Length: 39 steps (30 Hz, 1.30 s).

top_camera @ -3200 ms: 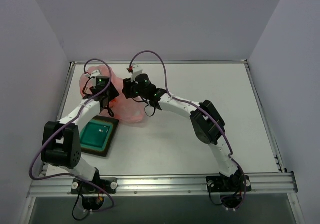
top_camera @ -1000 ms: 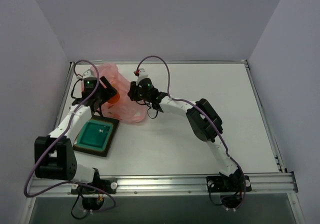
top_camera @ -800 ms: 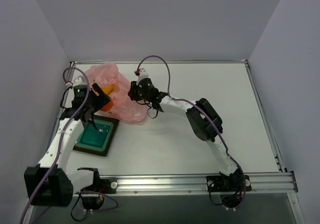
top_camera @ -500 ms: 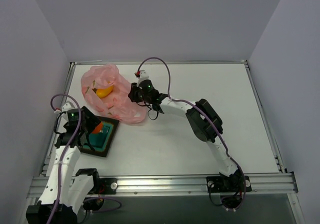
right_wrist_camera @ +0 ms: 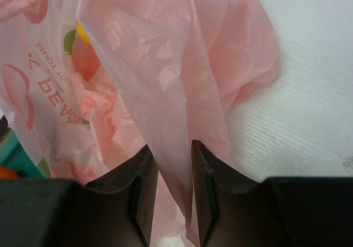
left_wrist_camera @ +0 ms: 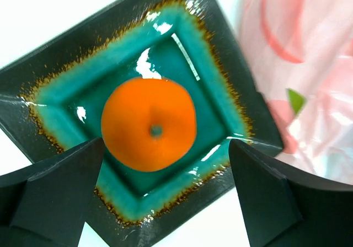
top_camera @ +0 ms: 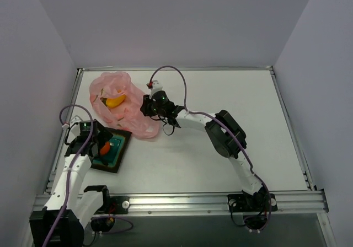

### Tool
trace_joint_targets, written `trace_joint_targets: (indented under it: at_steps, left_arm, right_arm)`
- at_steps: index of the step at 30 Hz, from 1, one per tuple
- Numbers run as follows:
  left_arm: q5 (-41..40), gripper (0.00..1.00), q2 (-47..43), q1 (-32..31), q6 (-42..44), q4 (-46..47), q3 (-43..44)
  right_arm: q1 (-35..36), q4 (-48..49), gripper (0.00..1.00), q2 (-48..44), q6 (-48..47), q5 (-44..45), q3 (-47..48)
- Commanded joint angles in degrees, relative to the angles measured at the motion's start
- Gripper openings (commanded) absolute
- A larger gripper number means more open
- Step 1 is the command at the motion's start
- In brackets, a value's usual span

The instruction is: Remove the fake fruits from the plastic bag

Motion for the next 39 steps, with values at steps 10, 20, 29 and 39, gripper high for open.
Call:
trace_joint_targets:
  at_steps: [10, 20, 29, 39]
  left_arm:
    - [2.8, 0.67, 15.7, -11.4, 11.8, 6.0, 23.3]
    - [8.2, 0.53, 35.7, -10.3, 24.2, 9.0, 39.6]
    - [10.9, 0.57, 49.2, -5.9, 33.0, 8.2, 50.2]
    - [12.4, 0.97, 57.8, -4.1, 38.9, 7.7, 59.4]
  right_arm:
    - [-0.3, 2.1, 0.26, -4.7, -1.5, -0.2, 1.1]
    - [-1.4, 1.6, 0.26, -4.4, -1.6, -1.2, 2.1]
    - [-1.6, 1.4, 0.26, -4.4, -1.3, -2.4, 3.3]
    - [-1.7, 1.5, 0.26, -4.5, -1.6, -4.0, 3.5]
